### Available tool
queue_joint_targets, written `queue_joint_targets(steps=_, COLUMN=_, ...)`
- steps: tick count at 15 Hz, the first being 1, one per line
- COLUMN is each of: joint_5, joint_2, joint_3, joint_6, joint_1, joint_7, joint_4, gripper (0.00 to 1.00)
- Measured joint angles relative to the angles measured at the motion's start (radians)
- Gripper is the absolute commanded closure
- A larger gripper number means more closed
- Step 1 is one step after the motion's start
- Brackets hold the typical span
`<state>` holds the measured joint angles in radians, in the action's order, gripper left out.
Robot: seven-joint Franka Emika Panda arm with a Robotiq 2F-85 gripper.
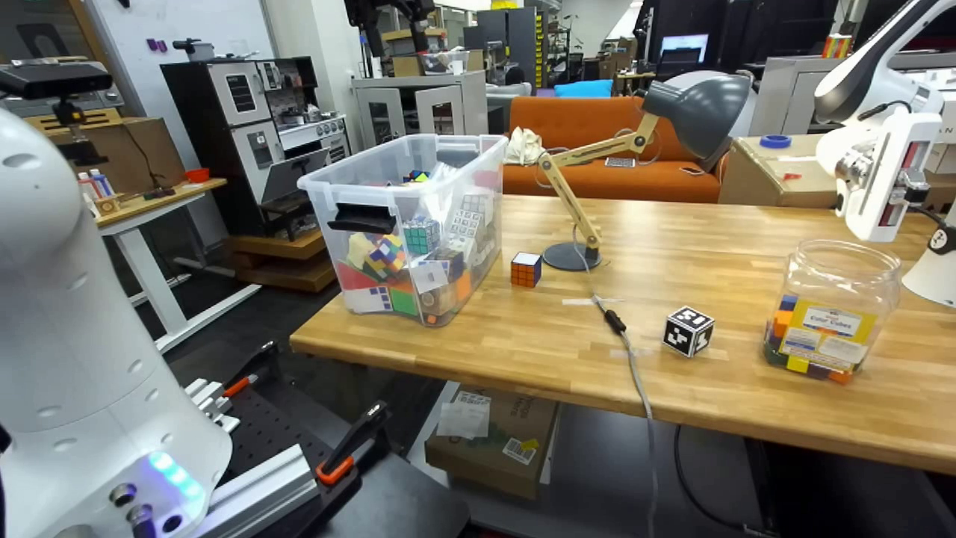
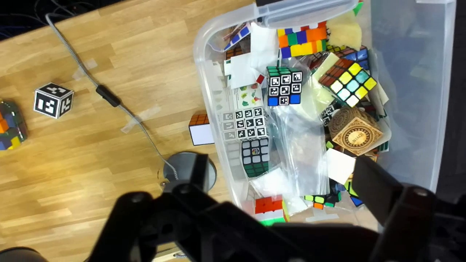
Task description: Pick a cube from the jar and place it on the table then turn off the lamp
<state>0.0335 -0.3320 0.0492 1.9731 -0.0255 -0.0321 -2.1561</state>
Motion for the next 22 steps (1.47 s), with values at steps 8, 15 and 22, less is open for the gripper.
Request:
queue_joint_targets(steps=8, joint_5=0.002, joint_2=0.158, joint_3=0.013, joint_6=0.008, joint_1=-0.041, joint_7=0.072, joint_4=0.115, gripper=0.00)
queue_joint_targets(steps=15, joint_5=0.001, joint_2=0.159, joint_3=0.014, joint_6=0.007, joint_1=-0.042, joint_7=0.068, joint_4=0.116, gripper=0.00)
queue_joint_targets(steps=22, joint_5=0.008, joint_2=0.267, joint_3=0.042, joint_6=0.021, joint_1=-0.059, joint_7=0.048, joint_4=0.113, gripper=0.00)
